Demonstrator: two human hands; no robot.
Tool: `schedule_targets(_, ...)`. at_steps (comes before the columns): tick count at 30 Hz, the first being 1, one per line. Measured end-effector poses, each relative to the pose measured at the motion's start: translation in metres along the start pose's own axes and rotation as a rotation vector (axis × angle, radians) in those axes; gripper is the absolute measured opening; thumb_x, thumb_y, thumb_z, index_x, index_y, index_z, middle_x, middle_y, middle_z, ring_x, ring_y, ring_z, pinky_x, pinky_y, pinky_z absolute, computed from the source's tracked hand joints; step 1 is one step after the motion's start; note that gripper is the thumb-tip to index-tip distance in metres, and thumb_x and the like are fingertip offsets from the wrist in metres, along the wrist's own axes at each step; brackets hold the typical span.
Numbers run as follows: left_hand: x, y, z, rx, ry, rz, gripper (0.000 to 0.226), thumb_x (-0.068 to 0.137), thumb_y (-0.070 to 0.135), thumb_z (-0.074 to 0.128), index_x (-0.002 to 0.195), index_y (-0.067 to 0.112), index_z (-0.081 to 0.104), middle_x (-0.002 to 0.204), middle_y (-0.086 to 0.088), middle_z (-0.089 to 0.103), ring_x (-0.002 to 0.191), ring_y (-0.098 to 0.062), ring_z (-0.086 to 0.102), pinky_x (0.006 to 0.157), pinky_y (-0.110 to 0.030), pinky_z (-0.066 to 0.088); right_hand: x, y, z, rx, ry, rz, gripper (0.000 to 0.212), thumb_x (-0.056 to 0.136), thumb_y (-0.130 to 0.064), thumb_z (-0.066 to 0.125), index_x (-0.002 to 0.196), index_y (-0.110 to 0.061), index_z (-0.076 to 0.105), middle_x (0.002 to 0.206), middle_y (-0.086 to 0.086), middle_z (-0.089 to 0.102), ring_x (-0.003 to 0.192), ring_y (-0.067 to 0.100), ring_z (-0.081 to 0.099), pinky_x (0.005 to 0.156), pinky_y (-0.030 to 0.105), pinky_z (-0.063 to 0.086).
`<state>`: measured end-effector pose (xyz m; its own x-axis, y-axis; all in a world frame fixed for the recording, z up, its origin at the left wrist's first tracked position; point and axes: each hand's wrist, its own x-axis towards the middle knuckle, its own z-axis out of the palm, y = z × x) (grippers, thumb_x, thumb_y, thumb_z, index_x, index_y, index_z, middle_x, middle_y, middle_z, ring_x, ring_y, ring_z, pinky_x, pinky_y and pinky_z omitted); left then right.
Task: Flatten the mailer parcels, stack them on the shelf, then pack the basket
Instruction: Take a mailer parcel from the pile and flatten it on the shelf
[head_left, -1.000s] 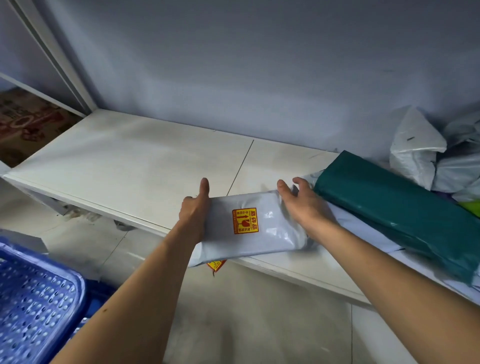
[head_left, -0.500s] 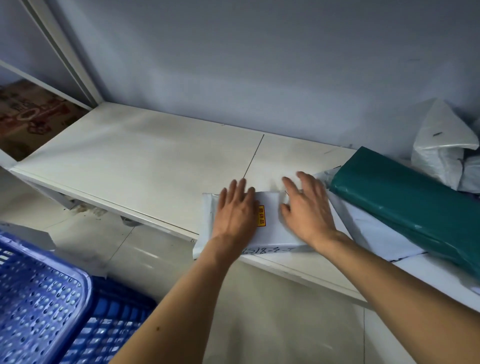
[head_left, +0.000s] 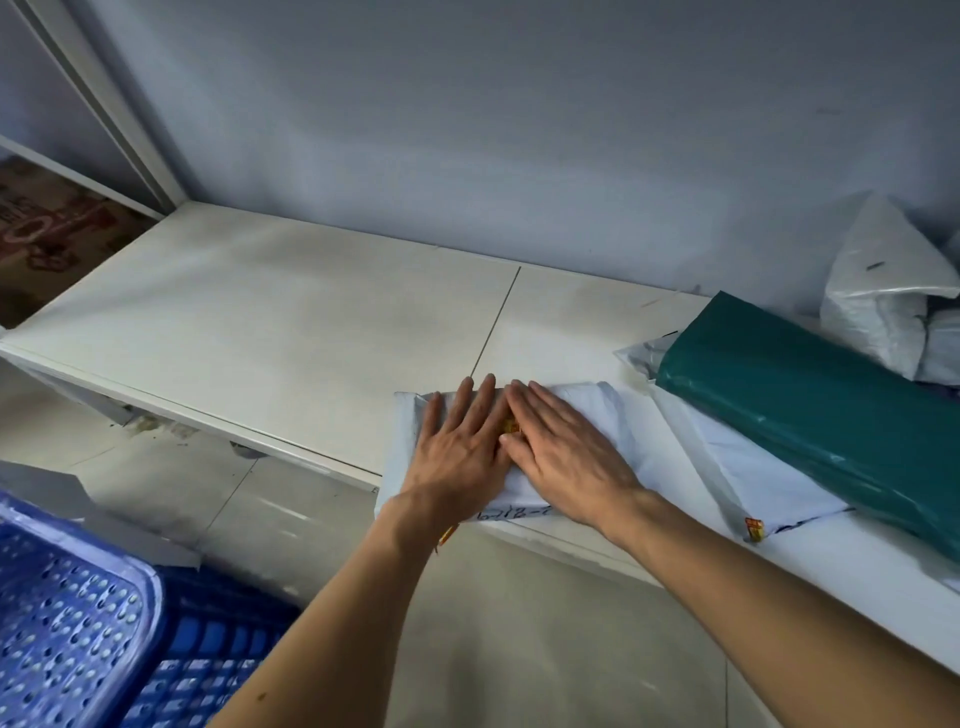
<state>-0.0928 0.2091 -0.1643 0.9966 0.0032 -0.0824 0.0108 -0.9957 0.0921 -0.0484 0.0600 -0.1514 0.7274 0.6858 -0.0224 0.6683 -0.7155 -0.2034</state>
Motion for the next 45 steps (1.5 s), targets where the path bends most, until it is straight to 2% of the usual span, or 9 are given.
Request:
schedule_targets(4, -0.008, -0.006, 0.006, -0.014, 0.122, 0.016, 0.087, 0.089, 0.058, -0.023, 0.156, 0.015, 0.012, 0.163, -0.004, 0.006, 0.151, -0.022, 0.003, 0.122, -0.041, 0.004, -0.005, 0.009, -0.001, -0.077, -0.046, 0.032, 0.074, 0.092, -0.062, -0.001, 0.155, -0.024, -0.004, 0.162, -0.006, -0.013, 0.147, 0.007, -0.015, 0.121, 0.033, -0.007)
schedule_targets(13, -0.014, -0.001, 0.007, -0.120, 0.156, -0.329, 0.072, 0.094, 0.051, 0.002, 0.156, 0.013, 0.004, 0.164, -0.005, -0.003, 0.150, -0.017, -0.006, 0.120, -0.032, -0.004, -0.015, 0.029, 0.002, -0.007, -0.006, 0.152, 0.070, 0.096, -0.053, -0.004, 0.155, -0.016, -0.004, 0.162, 0.000, -0.011, 0.148, 0.011, -0.016, 0.119, 0.030, -0.013)
schedule_targets(17, -0.010, -0.005, -0.001, -0.315, 0.155, -0.387, 0.062, 0.103, 0.044, 0.020, 0.155, 0.012, 0.011, 0.164, -0.007, -0.002, 0.151, -0.021, -0.003, 0.121, -0.035, 0.008, -0.013, 0.031, 0.005, 0.098, 0.029, 0.194, 0.067, 0.100, -0.048, 0.002, 0.155, -0.010, -0.001, 0.162, 0.003, -0.011, 0.148, 0.011, -0.014, 0.115, 0.024, -0.016)
schedule_targets(21, -0.010, -0.009, -0.009, -0.447, 0.153, -0.492, 0.067, 0.099, 0.051, 0.034, 0.155, 0.019, 0.014, 0.164, -0.004, 0.007, 0.143, -0.029, 0.028, 0.107, -0.041, 0.034, -0.014, 0.031, 0.003, 0.457, 0.033, 0.380, 0.062, 0.105, -0.040, 0.024, 0.156, -0.014, 0.000, 0.162, -0.002, -0.017, 0.149, 0.012, -0.002, 0.114, 0.021, 0.003)
schedule_targets(23, -0.011, -0.014, -0.012, -0.519, 0.144, -0.490, 0.070, 0.098, 0.052, 0.038, 0.154, 0.018, 0.014, 0.162, -0.002, 0.015, 0.141, -0.028, 0.034, 0.107, -0.039, 0.034, -0.012, 0.033, 0.004, 0.559, 0.026, 0.423, 0.064, 0.104, -0.040, 0.028, 0.156, -0.016, -0.001, 0.164, 0.000, -0.006, 0.149, 0.013, 0.008, 0.114, 0.023, 0.011)
schedule_targets(26, -0.016, -0.023, -0.014, -0.881, 0.145, -0.498, 0.074, 0.096, 0.052, 0.048, 0.156, 0.023, 0.015, 0.160, 0.004, 0.023, 0.143, -0.021, 0.031, 0.116, -0.037, 0.028, -0.011, 0.038, 0.006, 0.710, 0.050, 0.504, 0.066, 0.103, -0.043, 0.032, 0.156, -0.023, -0.002, 0.160, 0.002, 0.022, 0.146, 0.018, 0.024, 0.115, 0.028, 0.020)
schedule_targets(31, -0.024, -0.030, -0.009, -1.233, 0.083, -0.565, 0.074, 0.093, 0.059, 0.048, 0.154, 0.041, 0.010, 0.156, 0.013, 0.027, 0.135, -0.016, 0.039, 0.112, -0.032, 0.034, -0.013, 0.037, 0.005, 0.878, 0.108, 0.566, 0.063, 0.103, -0.044, 0.033, 0.156, -0.028, 0.003, 0.159, -0.003, 0.025, 0.144, 0.019, 0.029, 0.114, 0.030, 0.023)
schedule_targets(37, -0.022, -0.034, -0.005, -1.313, 0.068, -0.646, 0.068, 0.093, 0.064, 0.043, 0.152, 0.044, 0.016, 0.153, 0.011, 0.031, 0.130, -0.019, 0.045, 0.109, -0.041, 0.041, -0.012, 0.039, 0.006, 1.091, 0.215, 0.647, 0.048, 0.102, -0.039, 0.041, 0.149, -0.031, 0.033, 0.150, -0.012, 0.038, 0.134, 0.010, 0.038, 0.102, 0.021, 0.027)
schedule_targets(45, -0.014, -0.014, -0.023, -1.021, 0.166, -0.687, 0.068, 0.093, 0.060, 0.041, 0.150, 0.026, 0.028, 0.144, -0.007, 0.048, 0.126, -0.032, 0.049, 0.106, -0.044, 0.042, -0.009, 0.029, -0.003, 0.909, 0.258, 0.595, 0.042, 0.103, -0.038, 0.035, 0.142, -0.022, 0.040, 0.144, 0.002, 0.046, 0.133, 0.022, 0.042, 0.107, 0.031, 0.033)
